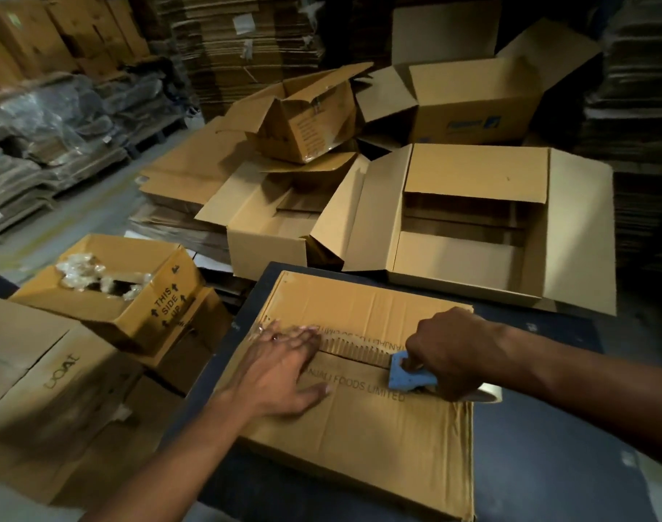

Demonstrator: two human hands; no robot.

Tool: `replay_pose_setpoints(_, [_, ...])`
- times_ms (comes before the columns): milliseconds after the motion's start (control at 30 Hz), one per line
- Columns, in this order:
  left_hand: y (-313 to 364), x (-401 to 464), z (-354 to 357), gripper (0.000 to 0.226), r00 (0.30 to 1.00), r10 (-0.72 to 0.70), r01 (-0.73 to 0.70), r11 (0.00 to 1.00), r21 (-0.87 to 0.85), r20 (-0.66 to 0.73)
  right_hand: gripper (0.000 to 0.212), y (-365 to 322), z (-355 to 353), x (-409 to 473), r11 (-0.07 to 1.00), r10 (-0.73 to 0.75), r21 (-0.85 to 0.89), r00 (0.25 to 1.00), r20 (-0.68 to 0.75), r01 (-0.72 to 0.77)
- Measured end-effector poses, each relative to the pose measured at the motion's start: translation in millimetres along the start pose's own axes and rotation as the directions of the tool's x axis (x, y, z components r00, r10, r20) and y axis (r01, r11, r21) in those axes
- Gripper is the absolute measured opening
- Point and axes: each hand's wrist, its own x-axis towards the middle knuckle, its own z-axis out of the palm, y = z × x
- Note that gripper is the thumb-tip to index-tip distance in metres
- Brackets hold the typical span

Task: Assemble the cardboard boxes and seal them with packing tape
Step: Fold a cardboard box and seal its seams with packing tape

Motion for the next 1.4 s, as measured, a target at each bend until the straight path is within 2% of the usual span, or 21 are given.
replay_pose_setpoints(67, [44,7,-1,0.104,1.000,0.029,-0.030,0.996,-0.081,-0.008,0.047,1,4,-1,1.000,0.010,0.014,1.000,-0.026,-0.010])
replay_pose_setpoints(167, [94,15,16,0.112,0.994,0.079,-0.067,0.987,-0.146,0.081,0.048,7,5,-5,0.998,0.042,0.051,0.999,-0.020,-0.041])
replay_pose_setpoints(333, [93,19,32,0.116,0.997,0.064,-0.056,0.988,-0.141,0.053,0.059,15,-1,-20,0.988,0.049,0.144,0.997,0.056,-0.056])
replay_pose_setpoints(400, [93,18,34,0.115,0.998,0.057,-0.051,0.988,-0.146,0.037,0.057,24,-2,-35,0.992,0.063,0.103,0.996,0.062,-0.069])
replay_pose_setpoints(567, [95,20,33,0.115,0.999,0.042,-0.038,0.990,-0.136,0.023,0.062,50,23,-77,0.995,0.074,0.049,0.965,0.250,-0.089])
replay_pose_setpoints(733, [130,21,14,0.126,0.995,-0.098,0.099,0.986,-0.138,0.007,0.058,50,52,-73,0.994,0.082,0.065,0.984,0.156,-0.093])
replay_pose_setpoints(833, [187,32,12,0.135,0.992,-0.119,0.123,0.962,-0.243,0.030,0.059,53,59,-77,0.989,0.092,0.101,0.986,0.135,-0.107])
replay_pose_setpoints(900, [217,39,26,0.130,0.992,-0.111,0.122,0.947,-0.298,0.055,0.060,55,61,-81,0.985,0.097,0.128,0.986,0.132,-0.114])
replay_pose_setpoints(1000, [224,41,45,0.115,0.991,-0.127,0.115,0.968,-0.222,-0.040,0.071,62,68,-91,0.962,0.125,0.223,0.980,0.155,-0.158])
replay_pose_setpoints(1067, [222,40,47,0.108,0.993,-0.112,0.104,0.974,-0.199,-0.031,0.078,70,70,-104,0.938,0.153,0.282,0.970,0.189,-0.203])
replay_pose_setpoints(1167, [223,39,46,0.101,0.991,-0.108,0.096,0.984,-0.148,-0.078,0.077,80,78,-127,0.941,0.177,0.250,0.962,0.208,-0.227])
replay_pose_setpoints(1400, [227,36,30,0.087,0.997,-0.073,0.074,0.990,-0.124,0.014,0.078,70,99,-130,0.913,0.203,0.309,0.953,0.227,-0.268])
